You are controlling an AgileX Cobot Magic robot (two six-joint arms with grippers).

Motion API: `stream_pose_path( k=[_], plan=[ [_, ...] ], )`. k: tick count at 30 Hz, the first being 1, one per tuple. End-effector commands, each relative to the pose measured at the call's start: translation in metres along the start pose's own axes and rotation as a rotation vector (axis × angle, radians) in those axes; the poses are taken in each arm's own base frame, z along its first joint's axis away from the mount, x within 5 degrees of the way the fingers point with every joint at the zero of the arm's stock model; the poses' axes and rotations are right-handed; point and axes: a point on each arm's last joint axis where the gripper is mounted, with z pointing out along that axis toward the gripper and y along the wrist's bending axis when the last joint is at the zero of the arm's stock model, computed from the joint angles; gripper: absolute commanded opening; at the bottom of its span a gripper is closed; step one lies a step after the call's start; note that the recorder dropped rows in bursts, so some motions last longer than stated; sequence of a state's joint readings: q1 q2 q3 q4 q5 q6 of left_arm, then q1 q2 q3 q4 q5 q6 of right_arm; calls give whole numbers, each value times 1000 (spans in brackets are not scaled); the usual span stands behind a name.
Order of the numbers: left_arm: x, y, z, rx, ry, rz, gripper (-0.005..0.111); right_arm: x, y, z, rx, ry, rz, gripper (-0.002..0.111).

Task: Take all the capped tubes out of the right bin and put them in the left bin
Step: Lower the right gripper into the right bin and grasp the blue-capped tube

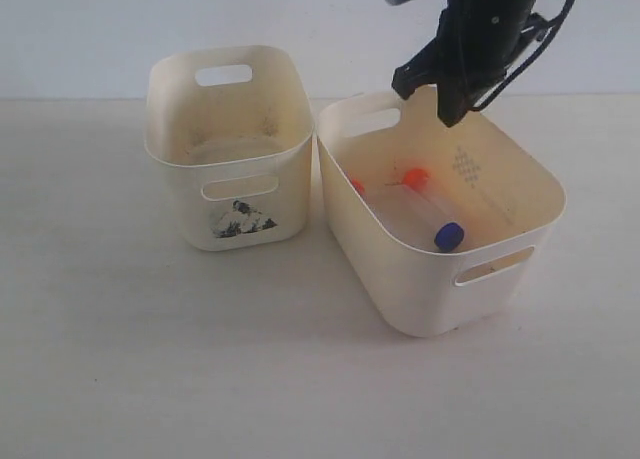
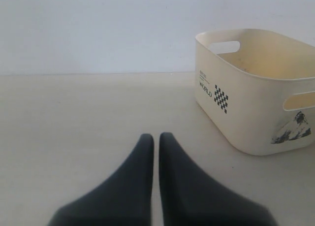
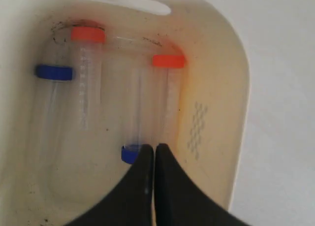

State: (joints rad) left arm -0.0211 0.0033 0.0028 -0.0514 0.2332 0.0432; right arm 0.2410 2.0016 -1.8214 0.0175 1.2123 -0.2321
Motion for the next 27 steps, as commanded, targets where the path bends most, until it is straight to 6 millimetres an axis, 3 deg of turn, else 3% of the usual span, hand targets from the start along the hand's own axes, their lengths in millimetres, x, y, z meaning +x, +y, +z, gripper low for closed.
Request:
stream_pose_path(
  k=[1, 7, 15, 27],
  plan=[
    [-1, 0, 0, -1, -8, -9, 4, -2, 0, 24, -17, 55, -11, 0],
    [-1, 0, 0, -1, -8, -9, 4, -3, 7, 47, -35, 104, -15, 0],
    [-1, 0, 0, -1, -8, -9, 4, -8, 40, 49, -62, 109, 83, 0],
    [-1, 0, 0, -1, -8, -9, 4, -7, 41, 76, -63, 170, 123, 0]
  ],
)
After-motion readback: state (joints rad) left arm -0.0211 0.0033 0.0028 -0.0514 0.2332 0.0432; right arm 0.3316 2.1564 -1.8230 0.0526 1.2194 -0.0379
